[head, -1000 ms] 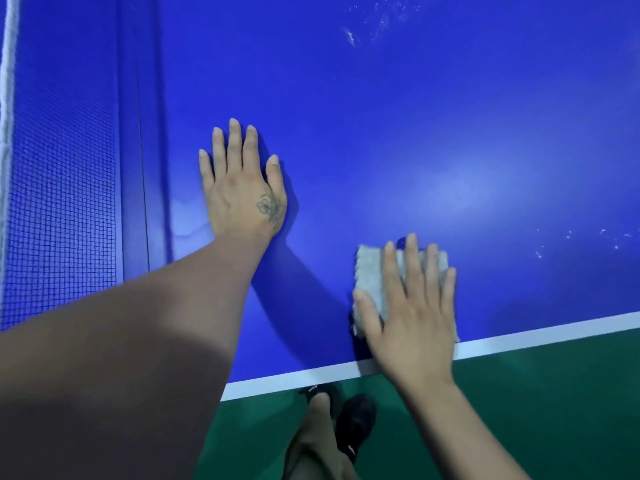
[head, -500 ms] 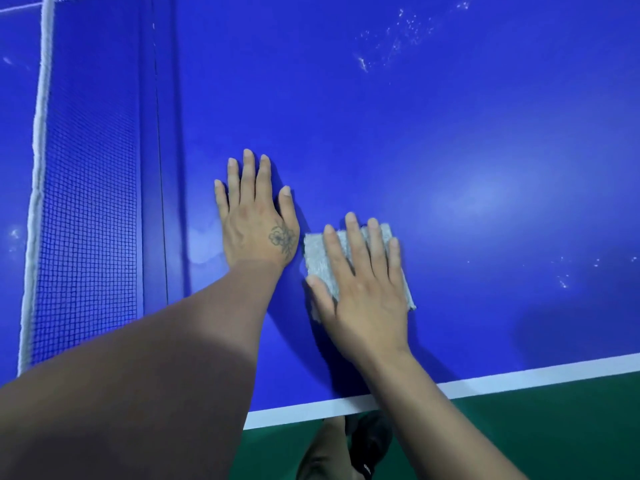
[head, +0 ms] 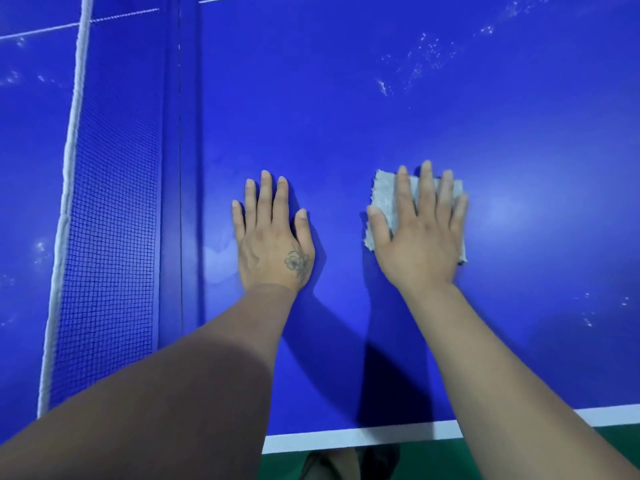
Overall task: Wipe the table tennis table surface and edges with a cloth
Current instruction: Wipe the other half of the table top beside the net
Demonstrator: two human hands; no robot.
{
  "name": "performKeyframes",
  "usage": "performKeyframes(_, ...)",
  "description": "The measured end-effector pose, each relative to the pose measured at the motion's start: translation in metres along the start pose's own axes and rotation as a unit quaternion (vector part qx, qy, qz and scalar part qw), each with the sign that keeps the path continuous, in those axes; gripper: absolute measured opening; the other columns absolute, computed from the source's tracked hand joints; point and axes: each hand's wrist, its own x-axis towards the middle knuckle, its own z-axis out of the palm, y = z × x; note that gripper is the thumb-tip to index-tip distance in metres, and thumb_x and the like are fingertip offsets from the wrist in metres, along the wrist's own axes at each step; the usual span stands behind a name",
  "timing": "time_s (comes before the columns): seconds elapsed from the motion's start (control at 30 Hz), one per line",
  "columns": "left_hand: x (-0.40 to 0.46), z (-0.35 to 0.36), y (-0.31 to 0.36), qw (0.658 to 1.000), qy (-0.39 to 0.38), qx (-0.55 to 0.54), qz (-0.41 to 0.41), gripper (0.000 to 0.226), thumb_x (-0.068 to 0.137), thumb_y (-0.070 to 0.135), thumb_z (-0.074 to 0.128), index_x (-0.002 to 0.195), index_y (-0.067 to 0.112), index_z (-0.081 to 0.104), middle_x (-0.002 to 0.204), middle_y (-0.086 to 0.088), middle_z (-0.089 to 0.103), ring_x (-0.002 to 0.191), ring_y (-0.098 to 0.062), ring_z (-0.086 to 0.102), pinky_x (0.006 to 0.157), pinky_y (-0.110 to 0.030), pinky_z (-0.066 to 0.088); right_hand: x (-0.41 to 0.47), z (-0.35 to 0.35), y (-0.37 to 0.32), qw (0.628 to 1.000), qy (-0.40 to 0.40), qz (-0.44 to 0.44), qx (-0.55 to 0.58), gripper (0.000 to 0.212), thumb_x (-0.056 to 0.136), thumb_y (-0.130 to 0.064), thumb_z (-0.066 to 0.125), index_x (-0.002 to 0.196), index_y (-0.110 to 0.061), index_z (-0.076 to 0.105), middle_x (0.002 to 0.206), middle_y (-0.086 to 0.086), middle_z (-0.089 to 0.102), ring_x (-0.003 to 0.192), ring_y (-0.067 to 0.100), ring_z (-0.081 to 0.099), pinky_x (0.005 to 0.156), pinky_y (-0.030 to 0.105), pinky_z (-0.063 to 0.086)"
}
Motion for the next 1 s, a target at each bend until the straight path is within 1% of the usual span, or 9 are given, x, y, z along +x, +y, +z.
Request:
performKeyframes(0.13, 0.000, 0.002, 0.000, 1.000, 0.001, -0.006, -0.003, 0.061, 0.112, 0.045, 0.031, 0.167, 0.018, 0.035, 0.178, -0.001, 0.021, 0.166, -0.024, 0.010, 0.134, -0.053, 0.008, -0.006, 0.003, -0.037, 0.996, -0.007, -0.083, 0.011, 0.075, 0.108, -0.067, 0.021, 0.169, -0.024, 0.023, 0.177, 0.011, 0.013, 0.164, 0.036, 0.006, 0.130, 0.060, 0.007)
performKeyframes(0.2, 0.000, 0.002, 0.000, 1.000, 0.001, -0.009, -0.001, 0.061, 0.113, 0.045, 0.032, 0.167, 0.018, 0.035, 0.178, -0.002, 0.021, 0.167, -0.024, 0.009, 0.134, -0.053, 0.008, -0.028, 0.003, -0.036, 0.993, -0.017, -0.121, 0.002, 0.071, 0.110, -0.064, 0.017, 0.169, -0.025, 0.019, 0.178, 0.008, 0.009, 0.164, 0.033, 0.003, 0.131, 0.058, 0.007)
performKeyframes(0.27, 0.000, 0.001, -0.001, 1.000, 0.003, -0.011, 0.000, 0.060, 0.113, 0.045, 0.032, 0.167, 0.018, 0.035, 0.178, -0.002, 0.021, 0.167, -0.024, 0.009, 0.134, -0.053, 0.008, -0.051, 0.002, -0.022, 0.990, -0.024, -0.138, -0.005, 0.068, 0.111, -0.061, 0.019, 0.170, -0.027, 0.019, 0.178, 0.004, 0.009, 0.164, 0.031, 0.003, 0.131, 0.056, 0.008)
performKeyframes(0.4, 0.001, 0.002, -0.001, 1.000, -0.003, -0.001, 0.000, 0.061, 0.113, 0.045, 0.030, 0.167, 0.018, 0.034, 0.179, -0.001, 0.020, 0.166, -0.025, 0.010, 0.134, -0.053, 0.008, -0.067, -0.005, 0.030, 0.994, -0.009, -0.105, -0.010, 0.065, 0.111, -0.058, 0.032, 0.168, -0.027, 0.027, 0.177, 0.003, 0.016, 0.164, 0.031, 0.010, 0.130, 0.057, 0.012)
performKeyframes(0.53, 0.000, 0.001, 0.000, 1.000, -0.008, 0.006, -0.005, 0.062, 0.112, 0.045, 0.028, 0.168, 0.018, 0.032, 0.179, 0.000, 0.019, 0.167, -0.024, 0.009, 0.134, -0.052, 0.009, -0.033, -0.013, 0.067, 0.999, -0.009, -0.042, -0.024, 0.067, 0.110, -0.058, 0.027, 0.168, -0.026, 0.026, 0.177, 0.005, 0.015, 0.164, 0.032, 0.009, 0.131, 0.057, 0.010)
performKeyframes(0.63, 0.001, -0.001, 0.000, 1.000, -0.011, 0.016, -0.007, 0.063, 0.112, 0.046, 0.027, 0.169, 0.019, 0.030, 0.179, 0.000, 0.017, 0.167, -0.024, 0.008, 0.135, -0.052, 0.008, 0.010, -0.012, 0.062, 1.000, -0.003, -0.002, -0.014, 0.067, 0.109, -0.059, 0.022, 0.168, -0.026, 0.024, 0.177, 0.007, 0.014, 0.163, 0.034, 0.007, 0.130, 0.058, 0.009)
performKeyframes(0.73, 0.001, 0.000, 0.002, 1.000, -0.012, 0.026, -0.007, 0.065, 0.111, 0.047, 0.026, 0.170, 0.021, 0.027, 0.180, 0.000, 0.015, 0.167, -0.024, 0.007, 0.134, -0.052, 0.009, 0.049, -0.005, 0.035, 1.000, -0.001, 0.023, 0.006, 0.070, 0.108, -0.062, 0.018, 0.169, -0.029, 0.019, 0.178, 0.007, 0.008, 0.164, 0.034, 0.001, 0.131, 0.059, 0.003)
performKeyframes(0.87, 0.000, 0.000, 0.001, 0.999, -0.012, 0.031, -0.007, 0.065, 0.111, 0.048, 0.026, 0.170, 0.021, 0.026, 0.180, 0.000, 0.016, 0.167, -0.024, 0.007, 0.134, -0.052, 0.009, 0.061, 0.000, -0.013, 1.000, -0.005, -0.029, 0.002, 0.070, 0.108, -0.063, 0.018, 0.169, -0.029, 0.020, 0.177, 0.008, 0.010, 0.164, 0.035, 0.003, 0.131, 0.060, 0.003)
performKeyframes(1.0, 0.001, -0.001, 0.002, 0.999, -0.015, 0.030, -0.004, 0.065, 0.111, 0.048, 0.025, 0.170, 0.021, 0.026, 0.180, 0.000, 0.016, 0.167, -0.024, 0.007, 0.134, -0.053, 0.011, 0.019, -0.001, -0.020, 0.995, -0.002, -0.102, -0.016, 0.068, 0.110, -0.062, 0.023, 0.169, -0.028, 0.020, 0.177, 0.007, 0.012, 0.164, 0.033, 0.004, 0.131, 0.058, 0.008)
